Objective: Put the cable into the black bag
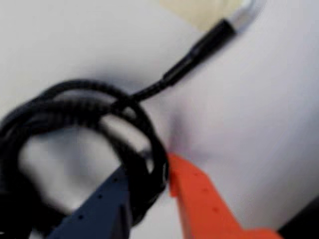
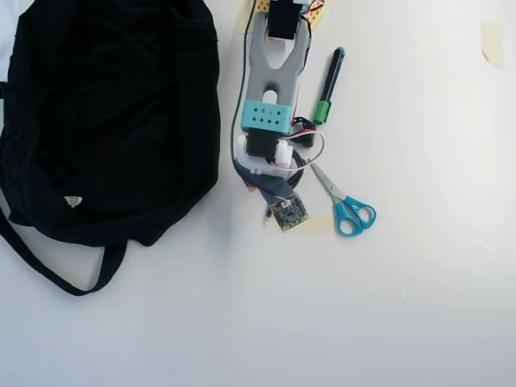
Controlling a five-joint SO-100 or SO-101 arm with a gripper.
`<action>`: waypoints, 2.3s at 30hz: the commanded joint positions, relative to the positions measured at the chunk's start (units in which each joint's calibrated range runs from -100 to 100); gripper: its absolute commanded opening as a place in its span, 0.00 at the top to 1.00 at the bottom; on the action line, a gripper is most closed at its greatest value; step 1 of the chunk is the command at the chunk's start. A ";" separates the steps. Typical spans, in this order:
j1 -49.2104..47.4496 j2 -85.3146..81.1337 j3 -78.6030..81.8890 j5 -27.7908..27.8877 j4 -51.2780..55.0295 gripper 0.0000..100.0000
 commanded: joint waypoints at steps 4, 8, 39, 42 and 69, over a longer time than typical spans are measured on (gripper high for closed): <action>-0.79 -0.89 -1.77 -0.34 -0.75 0.98; -0.79 -1.14 -1.86 -0.34 -0.58 0.98; -2.73 -2.22 -20.91 -7.89 16.99 0.98; -3.41 -2.22 -25.13 -10.52 19.66 0.98; -6.77 -32.09 6.49 -20.06 19.58 0.98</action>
